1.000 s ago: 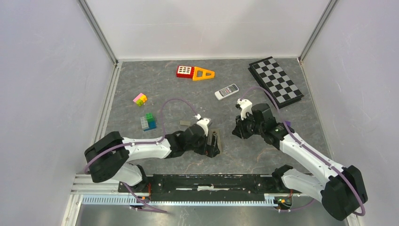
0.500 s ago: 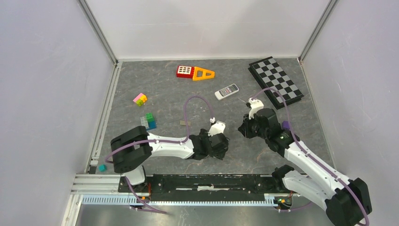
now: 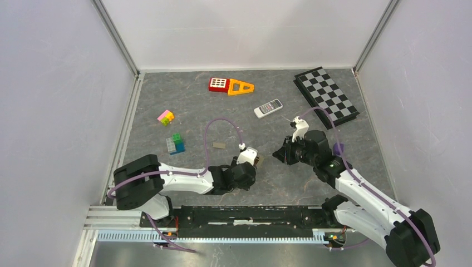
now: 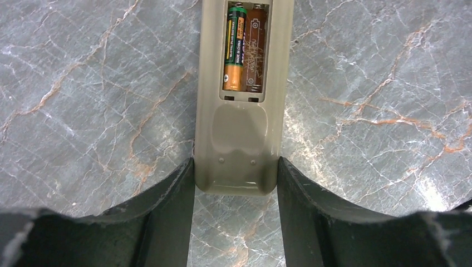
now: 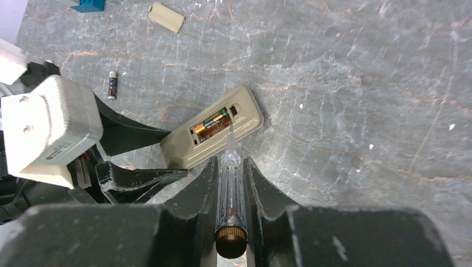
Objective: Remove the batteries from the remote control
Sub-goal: Unload the battery from the remote control.
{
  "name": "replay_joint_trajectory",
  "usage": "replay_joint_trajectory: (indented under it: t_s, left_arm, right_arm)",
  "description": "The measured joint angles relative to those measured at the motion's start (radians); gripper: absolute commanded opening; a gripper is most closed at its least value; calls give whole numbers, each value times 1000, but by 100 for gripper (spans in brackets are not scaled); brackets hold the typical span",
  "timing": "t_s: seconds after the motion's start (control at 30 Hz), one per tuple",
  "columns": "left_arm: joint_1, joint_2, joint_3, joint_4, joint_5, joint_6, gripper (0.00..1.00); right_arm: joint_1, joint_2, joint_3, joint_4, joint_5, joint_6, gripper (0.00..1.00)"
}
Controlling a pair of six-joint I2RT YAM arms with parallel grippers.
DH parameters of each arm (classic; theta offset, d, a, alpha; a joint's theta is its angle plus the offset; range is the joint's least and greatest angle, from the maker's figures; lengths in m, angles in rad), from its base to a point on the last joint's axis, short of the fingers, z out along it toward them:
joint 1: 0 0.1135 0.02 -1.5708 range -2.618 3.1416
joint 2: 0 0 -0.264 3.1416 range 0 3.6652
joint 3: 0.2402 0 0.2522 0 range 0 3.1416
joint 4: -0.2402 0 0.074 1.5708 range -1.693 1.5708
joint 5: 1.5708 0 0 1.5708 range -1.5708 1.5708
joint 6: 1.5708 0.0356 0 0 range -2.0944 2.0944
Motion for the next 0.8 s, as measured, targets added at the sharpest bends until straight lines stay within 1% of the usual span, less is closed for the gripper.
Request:
replay_joint_trajectory:
  t_s: [0.07, 0.2, 0.33, 0.47, 0.8]
  left_arm:
    - [1, -6, -17, 35, 15, 23, 39]
    - [4, -4, -25, 83, 44, 38, 37]
    - [4, -1, -31, 113, 69, 41, 37]
    - [4, -1, -36, 131, 77, 41, 35]
    - [8, -1, -38, 134, 76, 40, 33]
  right_arm:
    - [9, 0, -36, 38, -11, 36, 0]
    - [67, 2, -99, 112, 2, 103, 0]
    - [134, 10, -145, 187, 57, 161, 0]
    - [163, 44, -166, 246, 110, 193, 0]
    - [176, 3, -175, 244, 189, 200, 0]
